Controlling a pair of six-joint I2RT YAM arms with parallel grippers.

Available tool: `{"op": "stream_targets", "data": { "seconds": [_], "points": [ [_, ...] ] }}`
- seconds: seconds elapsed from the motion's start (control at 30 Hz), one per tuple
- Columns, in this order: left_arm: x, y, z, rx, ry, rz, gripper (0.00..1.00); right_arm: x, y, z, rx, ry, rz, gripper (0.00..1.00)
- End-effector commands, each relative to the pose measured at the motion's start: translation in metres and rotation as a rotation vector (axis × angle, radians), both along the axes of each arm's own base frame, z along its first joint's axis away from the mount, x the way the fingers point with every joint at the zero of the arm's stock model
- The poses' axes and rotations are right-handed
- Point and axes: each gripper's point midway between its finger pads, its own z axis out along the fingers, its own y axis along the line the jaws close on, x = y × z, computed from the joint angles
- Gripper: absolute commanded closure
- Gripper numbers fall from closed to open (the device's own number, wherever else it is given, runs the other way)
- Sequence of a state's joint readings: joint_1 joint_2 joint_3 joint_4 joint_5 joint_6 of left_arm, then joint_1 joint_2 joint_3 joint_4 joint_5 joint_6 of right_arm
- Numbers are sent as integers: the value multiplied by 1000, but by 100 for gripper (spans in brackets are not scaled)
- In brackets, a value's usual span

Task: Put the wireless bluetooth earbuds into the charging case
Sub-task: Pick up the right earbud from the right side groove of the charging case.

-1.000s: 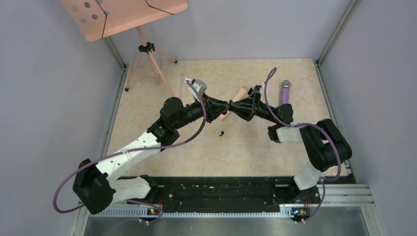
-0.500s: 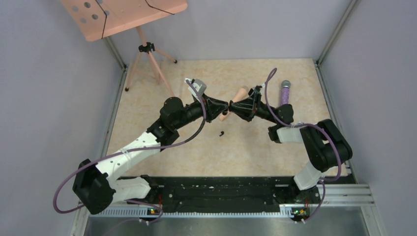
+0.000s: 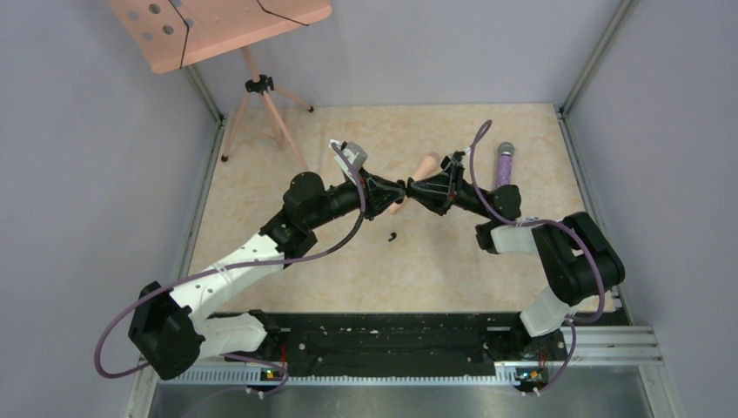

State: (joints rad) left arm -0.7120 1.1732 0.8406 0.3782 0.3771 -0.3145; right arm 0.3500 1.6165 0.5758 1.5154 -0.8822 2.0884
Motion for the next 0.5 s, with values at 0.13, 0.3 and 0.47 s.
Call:
{"op": "stream_targets", "data": {
  "seconds": [0.13, 0.3, 0.47],
  "points": [
    [-10, 0, -3, 6, 4, -38, 87, -22, -16, 47, 120, -196, -18, 100],
    [-9, 1, 0, 26, 18, -34, 67, -22, -16, 47, 120, -200, -19, 100],
    [-9, -1, 3, 28, 31, -39, 49, -24, -16, 49, 121, -208, -18, 100]
  ]
}}
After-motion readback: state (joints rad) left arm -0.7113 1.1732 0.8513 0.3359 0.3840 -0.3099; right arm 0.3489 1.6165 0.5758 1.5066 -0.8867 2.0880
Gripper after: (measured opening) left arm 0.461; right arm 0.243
